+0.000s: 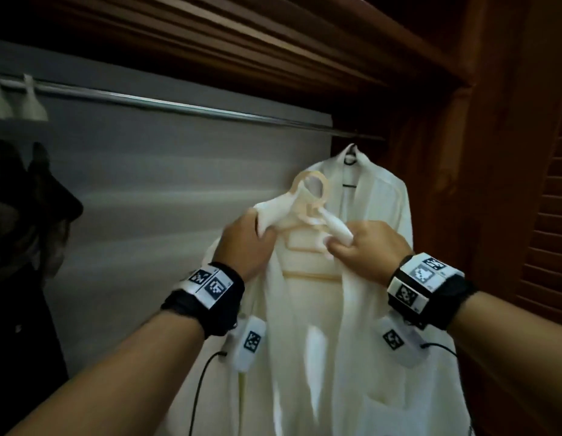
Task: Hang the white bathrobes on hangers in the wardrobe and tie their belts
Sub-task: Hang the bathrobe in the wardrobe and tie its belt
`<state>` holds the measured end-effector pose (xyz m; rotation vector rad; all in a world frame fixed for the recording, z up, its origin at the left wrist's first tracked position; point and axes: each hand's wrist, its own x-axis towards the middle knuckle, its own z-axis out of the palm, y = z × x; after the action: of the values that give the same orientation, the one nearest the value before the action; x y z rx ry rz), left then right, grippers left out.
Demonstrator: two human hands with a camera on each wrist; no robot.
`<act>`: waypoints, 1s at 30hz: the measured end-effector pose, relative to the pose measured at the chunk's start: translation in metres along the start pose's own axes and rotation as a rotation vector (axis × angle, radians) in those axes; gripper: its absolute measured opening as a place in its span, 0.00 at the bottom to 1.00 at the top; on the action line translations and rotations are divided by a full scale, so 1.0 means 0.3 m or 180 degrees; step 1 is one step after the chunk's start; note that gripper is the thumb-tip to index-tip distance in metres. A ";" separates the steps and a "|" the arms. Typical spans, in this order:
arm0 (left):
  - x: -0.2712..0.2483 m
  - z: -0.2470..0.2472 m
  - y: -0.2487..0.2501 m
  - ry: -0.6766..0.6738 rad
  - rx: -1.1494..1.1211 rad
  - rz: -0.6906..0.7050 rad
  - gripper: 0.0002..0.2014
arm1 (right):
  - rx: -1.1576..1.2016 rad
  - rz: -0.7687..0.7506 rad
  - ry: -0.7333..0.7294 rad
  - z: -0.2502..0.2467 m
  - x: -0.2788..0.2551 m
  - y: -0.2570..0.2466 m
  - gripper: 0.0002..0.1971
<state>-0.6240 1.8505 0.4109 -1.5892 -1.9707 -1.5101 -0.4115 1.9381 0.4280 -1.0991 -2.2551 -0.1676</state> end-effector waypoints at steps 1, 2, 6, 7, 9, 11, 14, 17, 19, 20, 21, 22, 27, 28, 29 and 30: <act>0.076 0.000 -0.037 0.0100 0.0117 0.0075 0.08 | 0.0022 -0.0016 0.0057 0.002 0.052 0.020 0.23; 0.141 0.005 -0.069 0.0150 0.0212 0.0116 0.10 | 0.0052 -0.0004 0.0104 0.006 0.100 0.033 0.22; 0.267 0.108 -0.084 -0.0099 0.0345 0.0866 0.19 | -0.0111 0.0025 0.0117 0.047 0.270 0.031 0.21; 0.289 0.132 -0.075 -0.0106 0.0241 0.1060 0.18 | -0.0164 -0.0012 0.0106 0.060 0.314 0.027 0.21; 0.362 0.152 -0.075 0.0009 0.0068 0.1276 0.14 | -0.0053 -0.0051 0.0191 0.076 0.407 0.029 0.21; 0.473 0.150 -0.093 0.0315 0.0521 0.1440 0.15 | 0.0175 -0.0070 0.0345 0.081 0.519 0.052 0.20; 0.648 0.149 -0.127 0.0305 0.1264 0.0966 0.22 | 0.0377 -0.0153 0.0445 0.054 0.734 0.110 0.21; 0.812 0.168 -0.135 -0.0044 0.1331 0.0589 0.29 | 0.0119 -0.0030 0.0380 0.009 0.925 0.155 0.21; 0.906 0.192 -0.119 -0.0244 0.1593 0.0536 0.33 | -0.0029 0.0004 0.0408 0.004 1.029 0.168 0.21; 0.953 0.211 -0.110 -0.0389 0.1728 0.0494 0.33 | -0.0082 -0.0008 0.0399 0.009 1.076 0.169 0.22; 0.997 0.235 -0.106 -0.0529 0.1843 0.0452 0.32 | -0.0174 -0.0028 0.0344 0.019 1.118 0.168 0.21; 1.036 0.263 -0.105 -0.0642 0.1906 0.0405 0.31 | -0.0288 -0.0077 0.0270 0.035 1.155 0.170 0.20; 1.109 0.431 -0.151 -0.0852 0.1384 0.0291 0.33 | -0.0364 -0.0211 -0.0151 0.169 1.223 0.233 0.19; 1.104 0.464 -0.174 -0.0777 0.1326 0.0347 0.28 | -0.0363 -0.0243 -0.0186 0.198 1.226 0.251 0.20; 1.102 0.491 -0.199 -0.0611 0.1295 0.0441 0.24 | -0.0367 -0.0276 -0.0147 0.219 1.230 0.269 0.21; 1.101 0.509 -0.218 -0.0428 0.1245 0.0512 0.21 | -0.0359 -0.0322 -0.0096 0.232 1.233 0.286 0.21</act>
<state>-0.7470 2.1796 0.5262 -1.6590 -1.9948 -0.9107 -0.5518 2.2668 0.5739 -1.0515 -2.3540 -0.3255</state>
